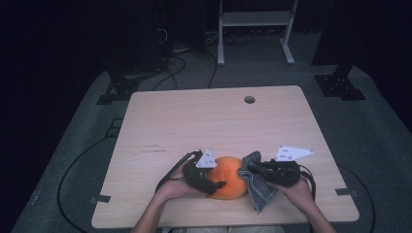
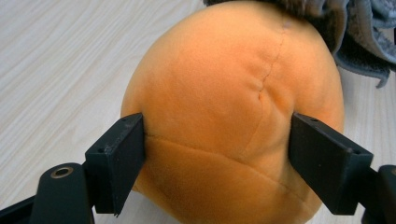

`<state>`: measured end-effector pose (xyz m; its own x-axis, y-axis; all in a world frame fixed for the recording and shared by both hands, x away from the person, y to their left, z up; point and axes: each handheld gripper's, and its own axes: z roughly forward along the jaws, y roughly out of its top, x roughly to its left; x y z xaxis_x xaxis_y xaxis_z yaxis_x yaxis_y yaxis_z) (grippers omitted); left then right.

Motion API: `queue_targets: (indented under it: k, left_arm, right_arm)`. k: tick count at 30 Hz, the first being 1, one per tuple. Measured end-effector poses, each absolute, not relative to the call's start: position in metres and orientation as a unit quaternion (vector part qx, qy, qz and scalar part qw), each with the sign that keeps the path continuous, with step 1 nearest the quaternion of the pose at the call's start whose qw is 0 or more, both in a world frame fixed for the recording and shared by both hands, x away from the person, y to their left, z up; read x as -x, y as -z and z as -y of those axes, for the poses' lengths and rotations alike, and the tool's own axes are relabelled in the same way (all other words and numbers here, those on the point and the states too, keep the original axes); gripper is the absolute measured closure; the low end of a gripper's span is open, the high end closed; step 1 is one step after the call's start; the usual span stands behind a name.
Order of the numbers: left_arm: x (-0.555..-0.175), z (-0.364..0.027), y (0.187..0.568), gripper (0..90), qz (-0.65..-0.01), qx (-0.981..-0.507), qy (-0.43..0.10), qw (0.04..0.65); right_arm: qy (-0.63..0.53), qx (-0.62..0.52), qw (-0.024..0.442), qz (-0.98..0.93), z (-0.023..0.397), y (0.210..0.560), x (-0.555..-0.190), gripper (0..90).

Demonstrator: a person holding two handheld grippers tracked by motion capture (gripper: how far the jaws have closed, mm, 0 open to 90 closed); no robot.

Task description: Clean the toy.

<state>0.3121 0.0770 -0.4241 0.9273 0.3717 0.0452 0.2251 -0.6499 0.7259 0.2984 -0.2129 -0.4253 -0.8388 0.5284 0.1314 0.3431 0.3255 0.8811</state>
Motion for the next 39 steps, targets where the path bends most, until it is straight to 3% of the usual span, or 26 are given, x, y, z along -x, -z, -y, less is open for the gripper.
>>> queue_targets:
  k: [21,31,35,39]
  left_arm:
    - [-0.315,-0.082,0.428,19.6,-0.172,-0.898,-0.083,0.397]
    - [-0.303,-0.065,0.418,19.4,-0.145,-0.905,-0.097,0.387]
    - [-0.299,-0.064,0.413,19.1,-0.129,-0.906,-0.092,0.391]
    - [-0.304,-0.069,0.41,12.2,-0.138,-0.899,-0.088,0.407]
  right_arm:
    - [-0.463,-0.314,0.073,-0.826,0.226,0.446,-0.314,79.0]
    - [-0.534,-0.261,0.099,-0.798,0.214,0.399,-0.295,78.9]
    - [-0.52,-0.245,0.099,-0.812,0.2,0.401,-0.293,79.0]
    - [-0.495,-0.243,0.102,-0.828,0.193,0.416,-0.291,79.0]
